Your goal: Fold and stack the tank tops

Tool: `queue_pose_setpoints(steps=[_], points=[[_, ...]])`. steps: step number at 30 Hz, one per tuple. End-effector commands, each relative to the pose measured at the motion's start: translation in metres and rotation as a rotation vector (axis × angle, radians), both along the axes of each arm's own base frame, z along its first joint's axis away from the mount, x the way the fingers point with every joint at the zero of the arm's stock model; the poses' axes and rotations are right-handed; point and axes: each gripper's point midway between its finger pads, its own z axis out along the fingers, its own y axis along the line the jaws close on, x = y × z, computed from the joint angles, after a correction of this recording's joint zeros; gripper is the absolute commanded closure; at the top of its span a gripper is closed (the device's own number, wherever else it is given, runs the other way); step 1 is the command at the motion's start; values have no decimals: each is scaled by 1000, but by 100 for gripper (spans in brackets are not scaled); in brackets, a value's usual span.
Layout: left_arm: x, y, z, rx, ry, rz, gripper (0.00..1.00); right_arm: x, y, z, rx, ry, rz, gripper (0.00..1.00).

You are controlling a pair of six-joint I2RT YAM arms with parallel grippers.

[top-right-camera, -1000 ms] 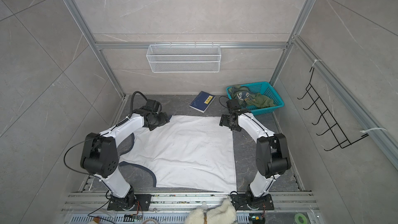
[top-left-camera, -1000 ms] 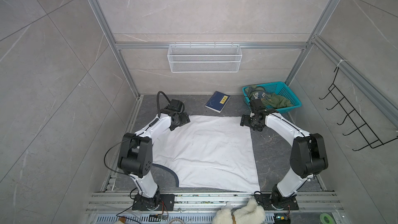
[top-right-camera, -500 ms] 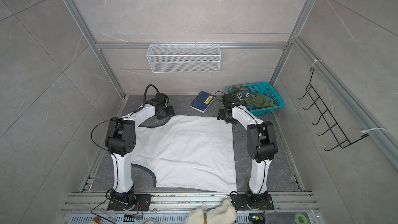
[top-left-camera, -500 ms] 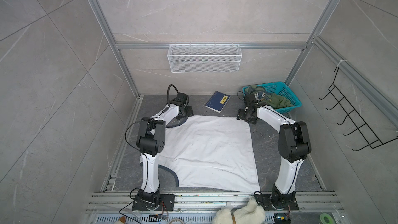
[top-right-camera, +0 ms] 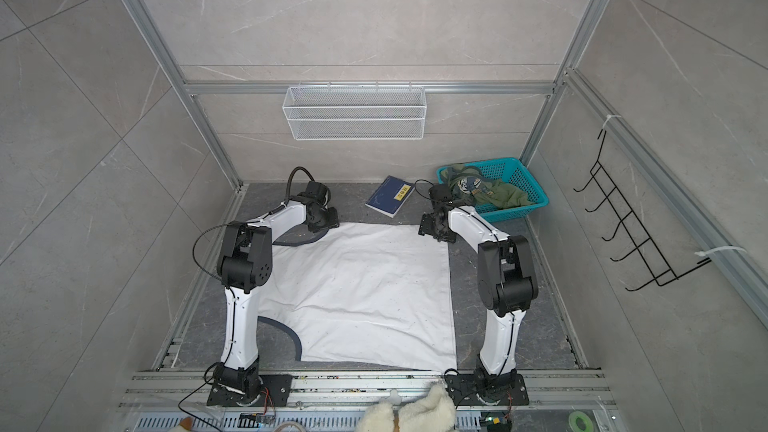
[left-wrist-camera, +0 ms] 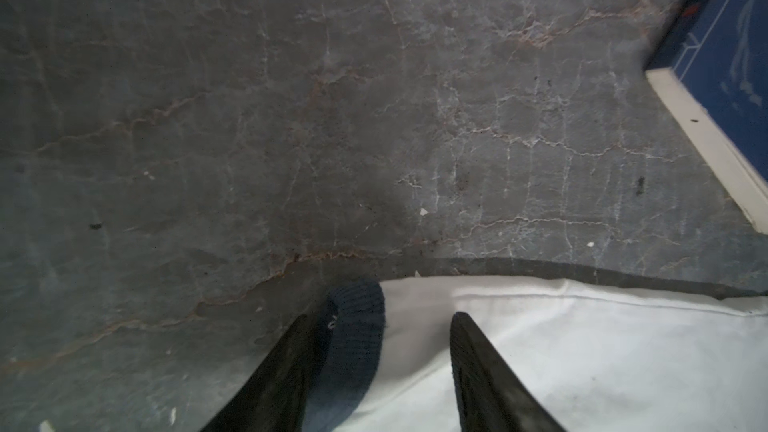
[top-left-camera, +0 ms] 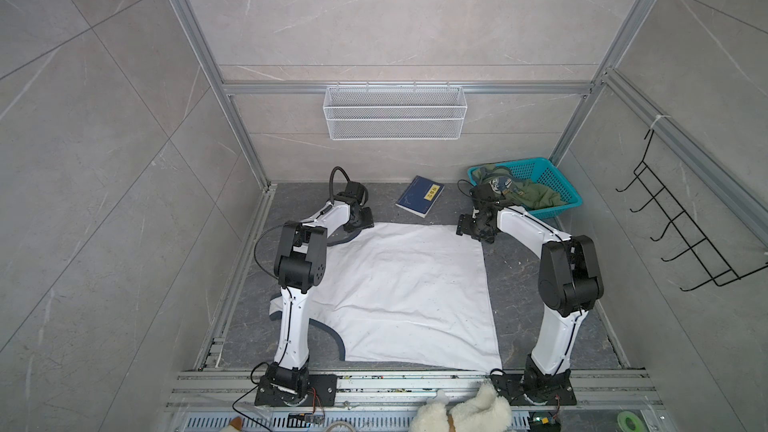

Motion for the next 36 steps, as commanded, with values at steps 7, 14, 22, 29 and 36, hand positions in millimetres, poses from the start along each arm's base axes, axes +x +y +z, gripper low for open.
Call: queue_pose_setpoints(steps=[7, 14, 22, 29, 36], points=[[8, 0, -3, 12, -11, -5, 65, -3, 8, 22, 42, -52, 32, 23], [4, 15, -4, 37, -9, 31, 87, 1, 5, 16, 18, -43, 25, 23], [5, 59, 11, 3, -52, 123, 92, 19, 13, 5, 38, -25, 28, 24], [11, 62, 13, -46, -54, 128, 70, 47, 30, -9, 33, -10, 57, 27], [13, 60, 14, -60, -44, 133, 51, 79, 32, -25, -8, 1, 60, 27]])
